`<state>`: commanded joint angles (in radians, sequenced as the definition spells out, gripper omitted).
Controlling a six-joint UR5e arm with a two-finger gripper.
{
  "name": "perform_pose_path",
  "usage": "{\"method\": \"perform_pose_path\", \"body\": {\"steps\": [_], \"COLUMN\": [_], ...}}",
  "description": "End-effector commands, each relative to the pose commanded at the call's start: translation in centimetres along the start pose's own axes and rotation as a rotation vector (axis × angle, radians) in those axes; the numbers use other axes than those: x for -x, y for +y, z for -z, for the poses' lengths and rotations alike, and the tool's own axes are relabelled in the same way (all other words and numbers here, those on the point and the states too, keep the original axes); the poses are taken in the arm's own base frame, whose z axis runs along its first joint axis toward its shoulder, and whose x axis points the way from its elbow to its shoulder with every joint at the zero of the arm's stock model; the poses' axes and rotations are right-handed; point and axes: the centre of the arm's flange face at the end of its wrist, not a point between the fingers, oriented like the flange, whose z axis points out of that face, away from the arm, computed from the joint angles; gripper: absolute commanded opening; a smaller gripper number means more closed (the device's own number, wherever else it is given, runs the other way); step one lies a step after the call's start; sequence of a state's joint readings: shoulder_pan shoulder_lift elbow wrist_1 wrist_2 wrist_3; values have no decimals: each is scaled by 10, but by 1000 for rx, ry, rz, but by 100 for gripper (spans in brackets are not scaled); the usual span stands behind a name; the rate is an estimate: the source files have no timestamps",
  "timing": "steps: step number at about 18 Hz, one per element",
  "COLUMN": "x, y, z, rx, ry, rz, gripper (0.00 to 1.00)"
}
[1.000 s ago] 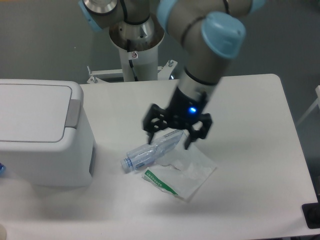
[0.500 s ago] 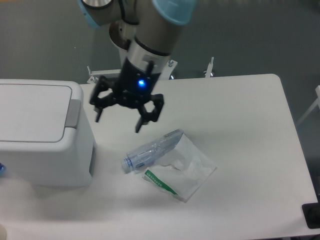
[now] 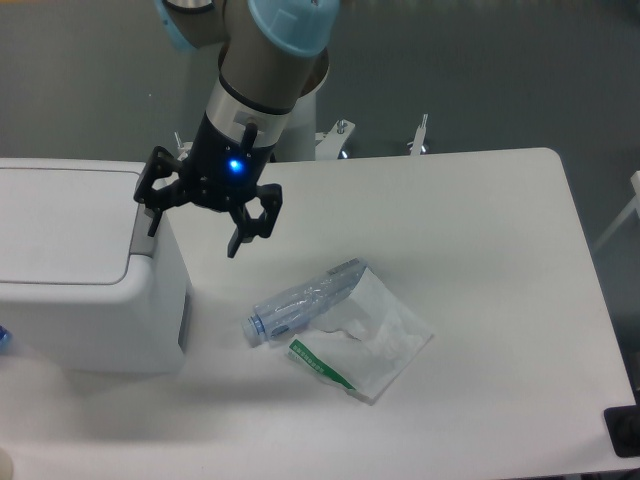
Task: Open the trash can
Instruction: 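Press the gripper fingers down on the bin lid's edge to flip it open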
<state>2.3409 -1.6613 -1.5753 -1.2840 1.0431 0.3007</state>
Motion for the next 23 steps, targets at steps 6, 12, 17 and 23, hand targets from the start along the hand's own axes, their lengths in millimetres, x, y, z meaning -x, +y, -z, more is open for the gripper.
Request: {"method": "perform_pose_path", "body": {"steps": [6,12,17,23], "x": [3,0,0,2], "y": [8,12,12,11], "z": [-8,-19,-18,-21], "rx": [-8,12,7,11], "ry": [-18,-11,-13,-12], "rz": [-7,-9,-6,-3], "gripper": [100,100,100,100]}}
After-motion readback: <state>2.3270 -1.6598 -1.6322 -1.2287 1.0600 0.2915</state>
